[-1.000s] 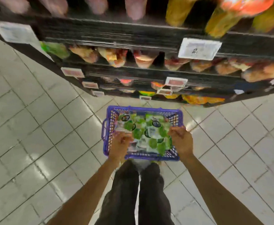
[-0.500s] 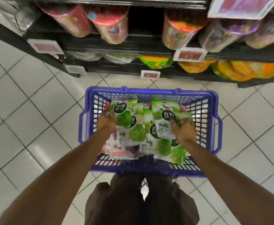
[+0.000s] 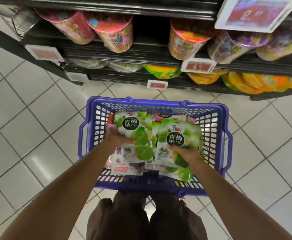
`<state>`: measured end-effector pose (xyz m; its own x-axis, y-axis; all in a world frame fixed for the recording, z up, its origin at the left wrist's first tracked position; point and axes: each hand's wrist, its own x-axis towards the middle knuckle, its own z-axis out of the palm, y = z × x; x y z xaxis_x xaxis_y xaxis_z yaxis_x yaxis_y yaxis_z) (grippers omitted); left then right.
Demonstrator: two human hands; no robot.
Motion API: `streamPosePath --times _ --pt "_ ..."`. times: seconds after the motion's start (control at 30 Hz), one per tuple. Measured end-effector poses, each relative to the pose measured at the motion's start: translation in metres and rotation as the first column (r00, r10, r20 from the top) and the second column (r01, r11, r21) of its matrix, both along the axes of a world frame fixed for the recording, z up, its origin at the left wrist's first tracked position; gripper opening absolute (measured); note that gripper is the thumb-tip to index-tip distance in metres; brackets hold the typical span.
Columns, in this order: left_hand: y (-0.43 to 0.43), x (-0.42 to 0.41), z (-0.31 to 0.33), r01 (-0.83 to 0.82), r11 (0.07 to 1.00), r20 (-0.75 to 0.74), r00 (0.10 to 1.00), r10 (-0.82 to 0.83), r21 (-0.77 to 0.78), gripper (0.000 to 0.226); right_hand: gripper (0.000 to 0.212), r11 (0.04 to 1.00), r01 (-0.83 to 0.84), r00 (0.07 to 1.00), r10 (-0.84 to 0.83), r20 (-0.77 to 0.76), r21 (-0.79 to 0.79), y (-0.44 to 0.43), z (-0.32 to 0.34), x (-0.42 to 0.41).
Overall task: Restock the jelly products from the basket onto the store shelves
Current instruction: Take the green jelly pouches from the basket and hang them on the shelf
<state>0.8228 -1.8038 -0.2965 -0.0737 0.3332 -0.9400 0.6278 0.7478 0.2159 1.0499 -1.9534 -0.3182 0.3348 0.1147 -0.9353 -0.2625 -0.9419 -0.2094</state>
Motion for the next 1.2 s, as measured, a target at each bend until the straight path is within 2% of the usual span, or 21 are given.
streamPosePath --times 0.07,0.13,0.17,0.2,0.23,0.27,0.3,0.4,0.47,0.6,0.77,0.9,1.07,1.2 --pt "-0.015 0.008 0.008 -0.144 0.988 0.057 0.988 0.141 0.063 0.08 0.065 1.0 -0.013 0.998 0.012 0.061 0.026 -0.011 0.007 0.001" --pt "-0.027 0.014 0.024 -0.204 0.978 0.147 0.967 0.209 -0.045 0.08 0.068 0.996 0.015 0.996 -0.022 0.083 0.084 -0.02 0.023 0.004" --pt "-0.029 0.015 0.035 -0.209 0.967 0.182 0.955 0.234 -0.146 0.072 0.071 0.989 0.053 0.995 -0.064 0.075 0.137 -0.024 0.035 0.006" --pt "-0.031 0.016 0.049 -0.193 0.955 0.212 0.947 0.241 -0.224 0.054 0.073 0.975 0.105 0.992 -0.117 0.054 0.195 -0.029 0.049 0.009" --pt "-0.034 0.017 0.068 -0.168 0.951 0.245 0.941 0.233 -0.26 0.035 0.074 0.957 0.148 0.986 -0.161 0.032 0.248 -0.033 0.065 0.013" --pt "-0.037 0.017 0.087 -0.133 0.958 0.279 0.938 0.205 -0.256 0.028 0.075 0.939 0.177 0.982 -0.19 0.016 0.296 -0.036 0.084 0.017" --pt "-0.04 0.017 0.107 -0.117 0.967 0.335 0.923 0.189 -0.225 0.035 0.076 0.92 0.193 0.978 -0.207 0.004 0.342 -0.037 0.106 0.021" --pt "-0.04 0.018 0.177 -0.068 0.998 0.493 0.868 0.062 -0.006 0.087 0.078 0.862 0.221 0.974 -0.223 -0.05 0.457 -0.032 0.178 0.034" --pt "-0.033 0.025 0.233 -0.008 0.997 0.494 0.869 -0.032 0.079 0.096 0.073 0.82 0.214 0.975 -0.21 -0.068 0.531 -0.021 0.236 0.039" --pt "-0.016 0.038 0.347 0.041 0.96 0.505 0.844 -0.182 0.278 0.095 0.063 0.735 0.15 0.988 -0.141 -0.068 0.661 0.003 0.357 0.043" --pt "0.013 0.049 0.483 0.039 0.886 0.554 0.767 -0.324 0.463 0.094 0.055 0.609 0.043 0.989 -0.137 0.052 0.792 0.029 0.496 0.049" --pt "0.03 0.062 0.584 -0.118 0.793 0.578 0.749 -0.324 0.598 0.053 0.065 0.482 0.015 0.978 -0.188 0.086 0.876 0.045 0.596 0.052" --pt "0.043 0.066 0.711 -0.289 0.725 0.675 0.666 -0.316 0.625 0.044 0.078 0.32 -0.065 0.961 -0.233 0.145 0.945 0.058 0.717 0.056" --pt "0.055 0.069 0.807 -0.36 0.644 0.699 0.593 -0.4 0.674 0.032 0.073 0.172 -0.216 0.926 -0.276 0.258 0.961 0.066 0.807 0.054"
